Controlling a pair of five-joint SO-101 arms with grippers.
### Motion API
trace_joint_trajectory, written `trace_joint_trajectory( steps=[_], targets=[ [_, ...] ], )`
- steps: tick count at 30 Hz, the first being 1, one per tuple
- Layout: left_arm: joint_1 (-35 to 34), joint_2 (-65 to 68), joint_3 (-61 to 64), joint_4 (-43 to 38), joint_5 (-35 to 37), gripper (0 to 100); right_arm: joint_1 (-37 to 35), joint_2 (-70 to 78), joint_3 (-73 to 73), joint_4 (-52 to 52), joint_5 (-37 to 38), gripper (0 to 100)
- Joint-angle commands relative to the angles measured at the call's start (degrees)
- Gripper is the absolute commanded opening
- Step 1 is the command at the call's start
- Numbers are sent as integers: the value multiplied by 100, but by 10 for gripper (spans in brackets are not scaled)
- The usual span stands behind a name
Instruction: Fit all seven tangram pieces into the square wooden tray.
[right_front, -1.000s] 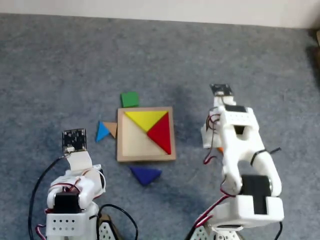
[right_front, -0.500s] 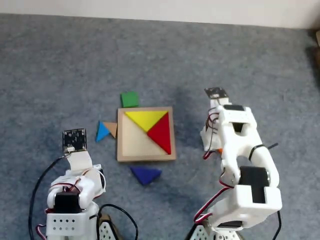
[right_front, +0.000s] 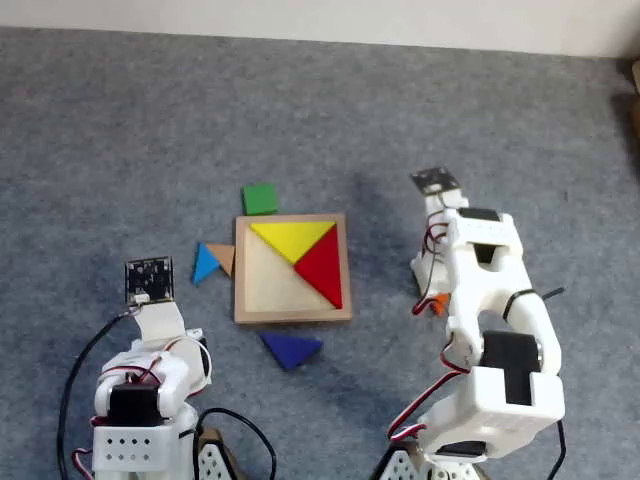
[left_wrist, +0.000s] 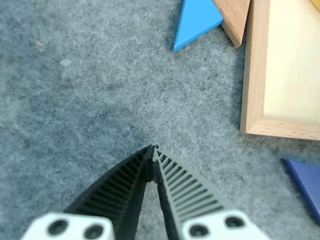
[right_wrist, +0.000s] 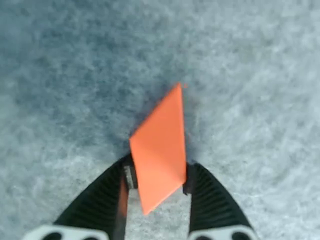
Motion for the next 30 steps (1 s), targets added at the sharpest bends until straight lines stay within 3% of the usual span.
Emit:
trace_joint_trajectory(
  steps=[1,7,14,19,30],
  targets=[
    [92,-295,110,9,9,5,-180,-646,-57,-110,308,5],
    [92,-295,110,9,9,5,-479,-1807,-48,-110,1187,5],
    [92,-295,110,9,9,5,-1543,-2097,-40,-110,2013,5],
    [92,-295,110,9,9,5,-2457,-2088,-75,-110,2101,5],
    [92,-295,110,9,9,5,-3591,-2088,-57,-127,2541,9]
  ],
)
